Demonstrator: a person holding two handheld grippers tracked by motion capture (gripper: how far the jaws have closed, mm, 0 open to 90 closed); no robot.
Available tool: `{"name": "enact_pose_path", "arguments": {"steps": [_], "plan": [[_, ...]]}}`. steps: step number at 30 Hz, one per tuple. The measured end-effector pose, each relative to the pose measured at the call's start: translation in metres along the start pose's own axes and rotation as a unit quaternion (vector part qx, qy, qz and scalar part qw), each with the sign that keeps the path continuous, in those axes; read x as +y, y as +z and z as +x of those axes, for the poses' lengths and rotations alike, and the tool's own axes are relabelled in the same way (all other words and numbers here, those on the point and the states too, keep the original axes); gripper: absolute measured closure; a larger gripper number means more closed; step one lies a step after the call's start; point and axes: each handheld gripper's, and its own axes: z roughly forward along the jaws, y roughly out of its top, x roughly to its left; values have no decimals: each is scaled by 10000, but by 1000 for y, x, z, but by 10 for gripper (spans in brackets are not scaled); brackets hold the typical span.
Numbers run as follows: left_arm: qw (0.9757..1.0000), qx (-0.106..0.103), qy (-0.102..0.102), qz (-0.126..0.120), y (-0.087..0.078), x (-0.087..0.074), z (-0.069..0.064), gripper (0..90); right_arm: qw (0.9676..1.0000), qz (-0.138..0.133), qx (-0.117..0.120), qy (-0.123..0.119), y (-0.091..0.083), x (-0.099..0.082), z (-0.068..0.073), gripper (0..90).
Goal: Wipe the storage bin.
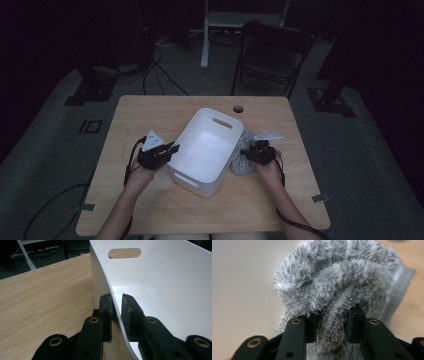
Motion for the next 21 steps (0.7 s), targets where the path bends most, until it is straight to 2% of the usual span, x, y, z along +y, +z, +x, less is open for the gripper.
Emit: {"name": "enact_pose_path", "arguments": {"steps": [4, 6, 8, 9, 12, 14, 17, 21], "plan": [[9999, -57, -92, -34, 0, -1, 3, 772, 9990, -14, 231, 376, 7, -8, -8, 674], [9999, -102, -52, -19, 0, -1, 4, 734, 9990, -37, 231, 393, 4, -7, -8, 678], [9999, -137, 70, -50, -4, 1, 4, 709, 9990, -101, 257, 348, -2, -6, -7, 678], [9999, -121, 93, -71, -8, 4, 4, 678, 9989, -171, 262, 350, -6, -5, -6, 678], [9995, -91, -40, -305, -20, 10, 7, 671, 9983, -331, 314, 373, -19, -5, -8, 679], [9993, -36, 32, -359, -25, 12, 5, 659, 9980, -434, 284, 361, -30, -4, -9, 679], [9994, -28, 40, -356, -28, 12, 4, 630, 9972, -652, 190, 312, -53, 1, -11, 680], [9994, -67, 6, -348, -27, 12, 4, 597, 9953, -917, -133, 267, -85, 13, -16, 681]]}}
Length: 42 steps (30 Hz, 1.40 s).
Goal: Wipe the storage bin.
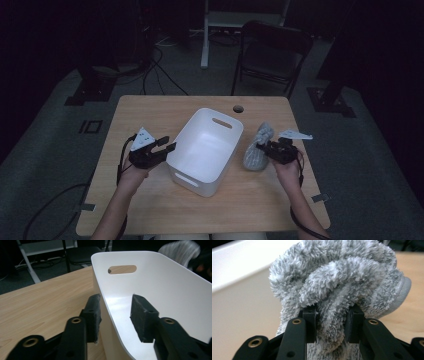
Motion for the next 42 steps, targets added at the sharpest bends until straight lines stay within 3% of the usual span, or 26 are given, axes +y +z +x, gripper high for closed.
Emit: {"name": "enact_pose_path", "arguments": {"steps": [2, 7, 11, 16, 18, 21, 22, 24, 26, 29, 33, 36, 37, 42], "plan": [[9998, -142, -16, -108, -2, 0, 1, 577, 9998, -113, -134, 17, -13, 9, -5, 681], [9999, -66, -94, -104, -6, 0, 4, 549, 9982, -56, -595, 62, -23, 19, -20, 681], [9999, -94, -36, -64, -7, -1, 4, 512, 9951, 300, -891, 298, -3, 13, -37, 681], [9996, -226, 193, -22, -6, -3, 0, 474, 9857, 828, -1364, 534, 35, -3, -58, 674], [9994, -239, 251, 18, -4, -4, -1, 439, 9822, 1009, -1506, 493, 49, -8, -64, 614], [9993, -271, 265, 52, -4, -6, 0, 404, 9804, 974, -1611, 588, 60, -10, -68, 443], [9992, -287, 261, 67, -4, -6, 1, 404, 9820, 876, -1565, 589, 61, -8, -68, 381], [9991, -376, 177, 90, -4, -7, 3, 393, 9861, 712, -1404, 533, 59, -3, -67, 341], [9992, -369, 123, 90, -4, -8, 5, 356, 9869, 771, -1331, 476, 59, 2, -66, 211], [9994, -323, 105, 70, -6, -8, 6, 311, 9893, 765, -1179, 390, 53, 6, -63, 205], [9998, -163, 104, 32, -11, -6, 8, 254, 9946, 421, -808, 488, 43, 5, -58, 146], [10000, -14, -12, -32, -13, -8, 11, 181, 9958, 452, -732, 305, 38, 4, -50, 146], [10000, 2, -71, -65, -14, -8, 12, 181, 9969, 433, -614, 239, 36, 4, -47, 145], [9996, 74, -258, -27, -18, -15, 19, 169, 9975, 404, -566, 93, 28, 2, -33, 146]]}}
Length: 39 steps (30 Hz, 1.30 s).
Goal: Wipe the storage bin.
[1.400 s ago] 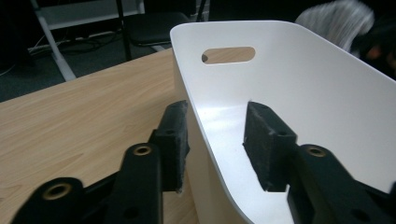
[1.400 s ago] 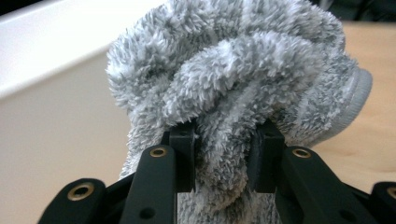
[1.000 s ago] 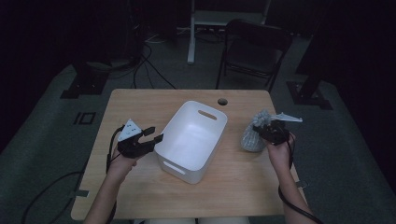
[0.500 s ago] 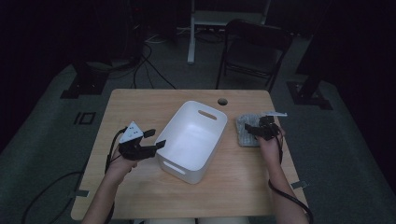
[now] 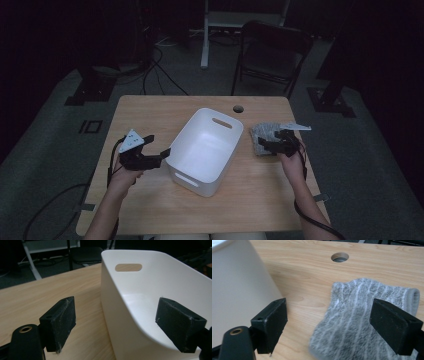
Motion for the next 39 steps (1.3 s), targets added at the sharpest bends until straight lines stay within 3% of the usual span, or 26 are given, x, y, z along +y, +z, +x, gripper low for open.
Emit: {"name": "enact_pose_path", "arguments": {"steps": [4, 13, 15, 18, 20, 21, 24, 25, 29, 39], "plan": [[9999, 117, 28, 98, -3, -5, 1, 169, 10000, -42, 73, 6, -6, -5, 3, 146], [9999, 103, -91, -100, -23, -10, 1, 166, 9999, -30, 73, 65, -17, -25, 3, 146], [9997, 53, -201, -153, -26, -12, 1, 167, 10000, -6, 58, 57, -19, -30, 2, 146], [9997, 175, -112, -104, -30, -15, 0, 166, 10000, -9, 89, 36, -22, -35, 3, 146], [9995, 219, -133, -160, -32, -18, 0, 166, 9999, -21, 107, -8, -26, -39, 4, 146], [9991, 193, -186, -331, -36, -20, 0, 166, 9999, -26, 138, -3, -27, -41, 5, 145], [9989, 258, -134, -372, -39, -23, -1, 167, 9999, -62, 159, 22, -32, -48, 6, 146], [9987, 433, -17, -252, -42, -27, -2, 167, 9999, -64, 146, 14, -34, -50, 6, 146], [9987, 457, -44, -235, -48, -39, 1, 167, 9996, -92, 250, -45, -41, -57, 10, 146], [9972, 671, -322, 105, -53, -69, 9, 167, 9994, -58, 338, -48, -56, -73, 13, 145]]}}
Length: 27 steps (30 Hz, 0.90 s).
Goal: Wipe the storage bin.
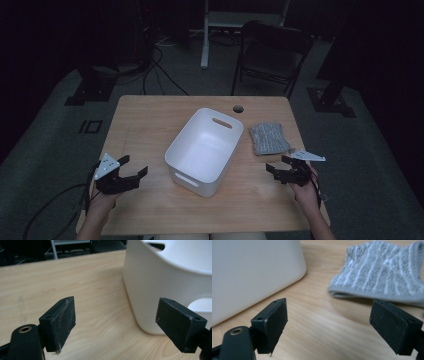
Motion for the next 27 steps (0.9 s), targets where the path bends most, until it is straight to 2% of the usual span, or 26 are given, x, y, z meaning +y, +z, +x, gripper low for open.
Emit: {"name": "enact_pose_path", "arguments": {"steps": [2, 3, 5, 8, 11, 14, 15, 16, 17, 18, 20, 22, 25, 27], "plan": [[9998, 75, 6, 161, 2, -8, 0, 167, 9999, 40, -70, -64, -1, -6, 2, 146], [9998, 75, 6, 161, 2, -8, 0, 166, 9999, 36, -73, -76, -1, -9, 4, 145], [9992, 208, -20, 353, 3, -18, 0, 166, 9999, 40, -103, -81, -3, -14, 6, 145], [9986, 284, -178, 403, 2, -26, 1, 167, 9997, 18, -200, -152, -7, -22, 9, 143], [9976, 393, -372, 437, 0, -35, 4, 167, 9997, 82, -166, -163, -12, -30, 9, 143], [9959, 651, -399, 491, -1, -41, 5, 167, 9996, 118, -206, -181, -16, -38, 9, 137], [9959, 651, -399, 491, -1, -41, 5, 167, 9994, 150, -232, -195, -17, -41, 9, 133], [9946, 760, -479, 522, -2, -44, 7, 167, 9994, 155, -241, -195, -19, -43, 9, 133], [9946, 760, -479, 522, -2, -44, 7, 167, 9994, 155, -241, -195, -19, -43, 9, 133], [9926, 959, -491, 561, -2, -46, 8, 167, 9989, 177, -360, -227, -20, -46, 8, 129], [9907, 1049, -562, 665, -1, -48, 9, 167, 9984, 163, -449, -287, -21, -50, 7, 123], [9897, 1113, -567, 693, -1, -49, 9, 167, 9976, 208, -570, -339, -21, -53, 6, 122], [9875, 1252, -586, 757, 0, -52, 10, 167, 9971, 224, -680, -267, -21, -57, 4, 118], [9849, 1395, -656, 786, 1, -54, 12, 167, 9964, 218, -788, -212, -21, -59, 3, 118]]}}
